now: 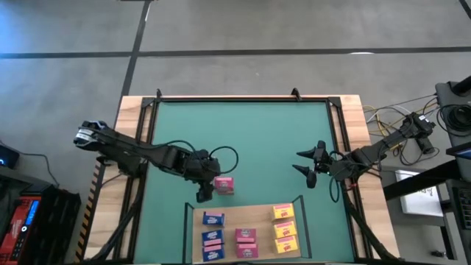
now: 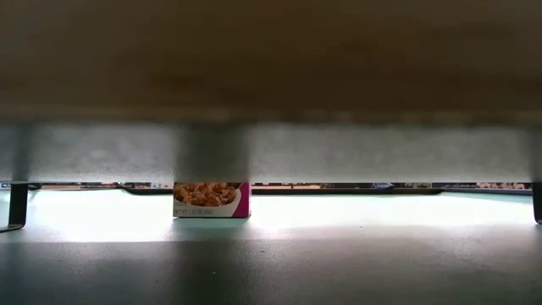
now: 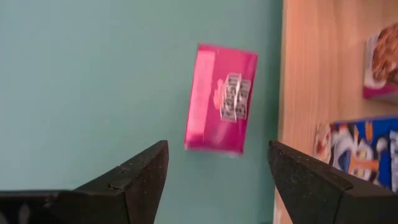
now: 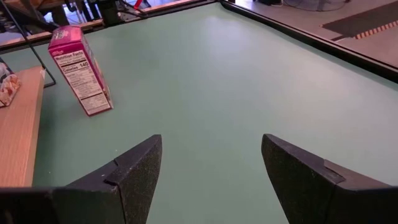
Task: Stack cereal on shelf
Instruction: Put the violet cereal box on the shelf aligned with the other violet cereal boxes
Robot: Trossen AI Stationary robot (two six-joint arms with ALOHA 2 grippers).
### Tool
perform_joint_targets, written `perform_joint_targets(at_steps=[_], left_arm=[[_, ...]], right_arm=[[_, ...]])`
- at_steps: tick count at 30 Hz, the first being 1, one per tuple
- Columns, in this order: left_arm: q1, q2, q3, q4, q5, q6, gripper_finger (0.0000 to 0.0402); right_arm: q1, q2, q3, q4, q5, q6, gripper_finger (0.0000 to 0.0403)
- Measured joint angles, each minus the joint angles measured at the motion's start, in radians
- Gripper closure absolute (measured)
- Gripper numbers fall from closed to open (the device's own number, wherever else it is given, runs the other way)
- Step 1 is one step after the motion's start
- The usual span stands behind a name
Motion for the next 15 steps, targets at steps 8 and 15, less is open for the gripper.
perform_joint_targets(at_steps=[8,15], left_arm=[[0.000,0.002,0.115,-0.305,-0.061,-0.126,0.0145],[-0.006,0.001,0.152,-0.409,-0.065,-0.161,0.0145]], right_arm=[[0.000,0.000,0.000,0.000,0.000,0.000,0.0138],[0.000,0.000,0.000,0.000,0.000,0.000,0.0138]])
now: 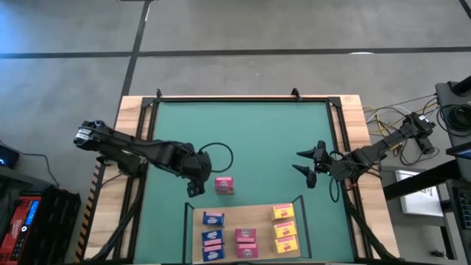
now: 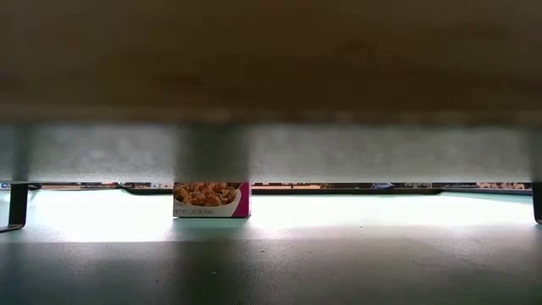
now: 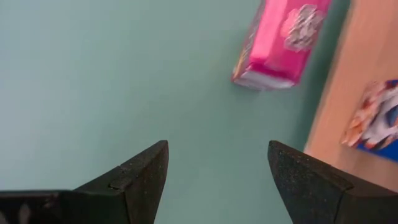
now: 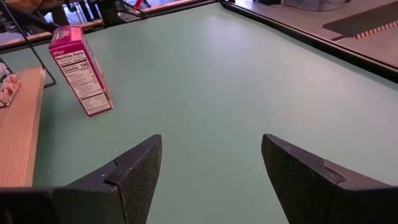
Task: Stack cereal on shelf
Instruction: Put the violet cereal box on the shelf aligned with the other violet cereal boxes
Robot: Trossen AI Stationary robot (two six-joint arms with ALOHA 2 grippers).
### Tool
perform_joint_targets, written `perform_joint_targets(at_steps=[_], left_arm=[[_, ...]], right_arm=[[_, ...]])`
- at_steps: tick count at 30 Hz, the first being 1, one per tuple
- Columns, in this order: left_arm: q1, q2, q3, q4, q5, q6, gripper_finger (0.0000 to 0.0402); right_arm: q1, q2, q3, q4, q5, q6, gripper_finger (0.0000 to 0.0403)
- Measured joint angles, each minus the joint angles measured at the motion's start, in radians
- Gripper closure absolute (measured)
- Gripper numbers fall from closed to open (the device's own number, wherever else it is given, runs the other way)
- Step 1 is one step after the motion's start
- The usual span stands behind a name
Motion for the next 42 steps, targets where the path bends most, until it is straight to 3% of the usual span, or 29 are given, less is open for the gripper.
perform_joint_targets(at_steps=[8,12,18,23,29,36,42], left_arm=[[-0.009,-0.062,-0.042,-0.033,-0.009,0.014,0.0145],[-0.070,-0.179,-0.102,-0.034,-0.172,0.001,0.0142],[-0.230,-0.476,-0.298,0.040,-0.366,-0.174,0.0134],[-0.362,-0.718,-0.505,0.286,-0.494,-0.146,0.0134],[-0.406,-0.917,-0.744,0.616,-0.497,-0.012,0.0134],[-0.405,-0.992,-0.969,1.029,-0.612,0.185,0.0134],[-0.403,-0.984,-1.114,1.314,-0.575,0.202,0.0134]], right_arm=[[0.000,0.000,0.000,0.000,0.000,0.000,0.0138],[0.000,0.000,0.000,0.000,0.000,0.000,0.0138],[0.000,0.000,0.000,0.000,0.000,0.000,0.0138],[0.000,0.000,0.000,0.000,0.000,0.000,0.0138],[0.000,0.000,0.000,0.000,0.000,0.000,0.0138],[0.000,0.000,0.000,0.000,0.000,0.000,0.0138],[0.000,0.000,0.000,0.000,0.000,0.000,0.0138]])
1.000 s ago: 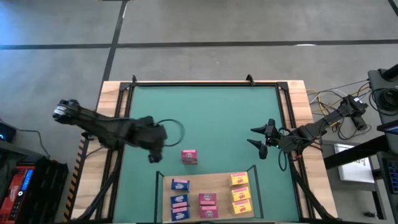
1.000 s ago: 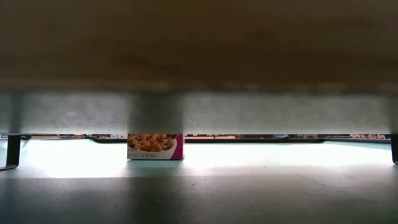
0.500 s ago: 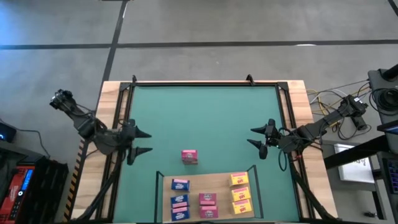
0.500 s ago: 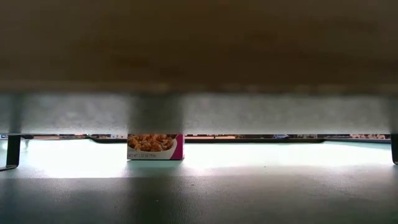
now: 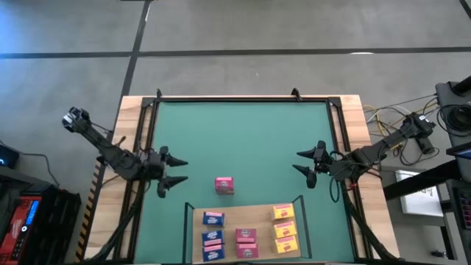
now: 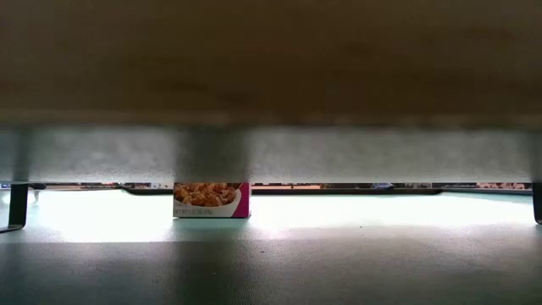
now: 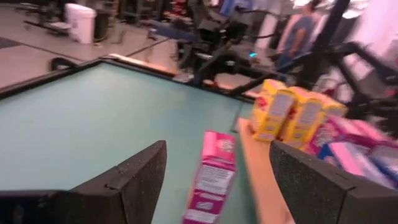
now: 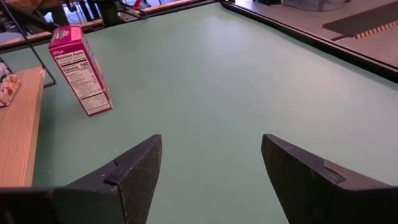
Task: Stack cereal on shelf
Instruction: Put the violet cereal box on the shelf aligned with the other violet cereal boxes
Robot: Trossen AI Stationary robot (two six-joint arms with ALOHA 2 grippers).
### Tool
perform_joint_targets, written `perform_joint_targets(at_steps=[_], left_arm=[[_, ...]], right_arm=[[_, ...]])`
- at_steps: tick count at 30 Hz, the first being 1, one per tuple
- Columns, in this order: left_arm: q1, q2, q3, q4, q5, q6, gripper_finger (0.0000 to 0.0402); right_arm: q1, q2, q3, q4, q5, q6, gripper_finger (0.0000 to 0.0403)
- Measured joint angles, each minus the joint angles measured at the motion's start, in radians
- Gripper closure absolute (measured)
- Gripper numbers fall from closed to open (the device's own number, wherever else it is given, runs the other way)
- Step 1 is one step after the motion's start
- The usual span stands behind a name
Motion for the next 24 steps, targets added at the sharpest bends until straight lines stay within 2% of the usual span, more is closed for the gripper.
perform_joint_targets(at_steps=[3,8,9,13,15,20,24], left_arm=[[0.000,0.012,-0.031,0.088,0.017,0.001,0.0134],[0.000,0.028,-0.036,0.112,0.002,0.007,0.0134],[0.000,0.033,-0.035,0.125,-0.014,0.019,0.0134],[0.001,0.066,-0.035,0.217,-0.050,0.080,0.0134],[0.000,0.087,-0.035,0.240,-0.051,0.082,0.0134],[0.001,0.147,-0.035,0.272,-0.051,0.091,0.0134],[0.019,0.187,-0.035,0.285,-0.051,0.105,0.0134]], right_arm=[[0.000,0.000,0.000,0.000,0.000,0.000,0.0138],[-0.001,0.000,0.000,0.007,0.018,0.014,0.0138],[-0.001,0.000,0.000,0.013,0.055,0.034,0.0138],[-0.002,0.001,0.000,0.011,0.319,0.137,0.0138],[-0.002,0.001,0.000,0.011,0.379,0.134,0.0138],[-0.002,0.001,0.000,0.010,0.388,0.050,0.0138],[-0.002,0.001,0.000,0.010,0.388,0.055,0.0138]])
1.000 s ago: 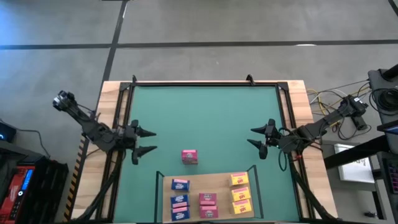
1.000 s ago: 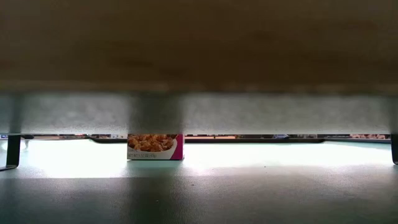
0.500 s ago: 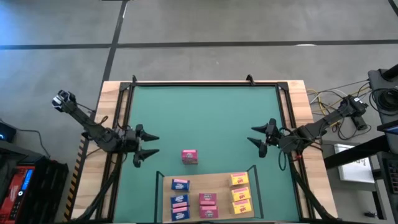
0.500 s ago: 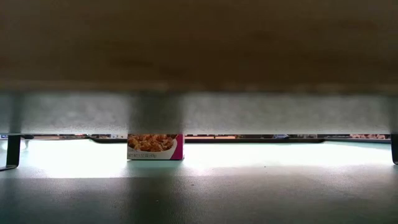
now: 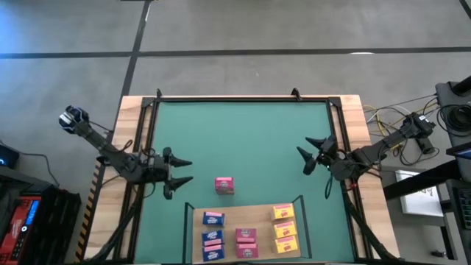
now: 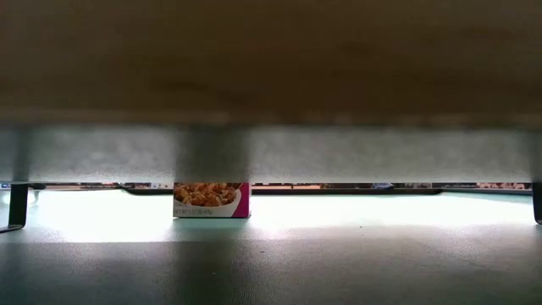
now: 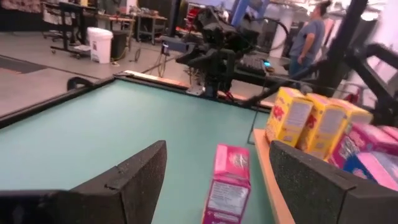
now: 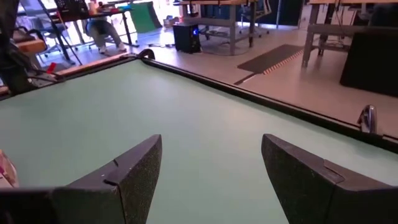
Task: Stack cereal on shelf
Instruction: Put the violet cereal box on the shelf aligned with the other violet cereal boxes
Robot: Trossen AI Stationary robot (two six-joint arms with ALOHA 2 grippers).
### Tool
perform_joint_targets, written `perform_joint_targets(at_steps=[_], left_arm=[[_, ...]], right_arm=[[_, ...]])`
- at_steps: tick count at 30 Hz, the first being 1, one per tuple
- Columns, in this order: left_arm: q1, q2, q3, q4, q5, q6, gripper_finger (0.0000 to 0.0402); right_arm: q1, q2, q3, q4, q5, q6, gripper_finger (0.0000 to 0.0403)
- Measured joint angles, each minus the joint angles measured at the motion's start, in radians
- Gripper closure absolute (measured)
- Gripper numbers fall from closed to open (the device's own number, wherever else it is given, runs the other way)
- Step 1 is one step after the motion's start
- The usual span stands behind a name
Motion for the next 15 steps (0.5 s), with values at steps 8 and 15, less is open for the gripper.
perform_joint_targets(at_steps=[8,15], left_arm=[[0.160,0.064,0.000,0.112,0.057,-0.029,0.0134],[0.382,0.201,0.095,0.075,0.346,-0.080,0.0134]], right_arm=[[0.000,0.000,0.000,0.000,0.000,0.000,0.0138],[0.000,0.000,0.000,0.000,0.000,0.000,0.0138]])
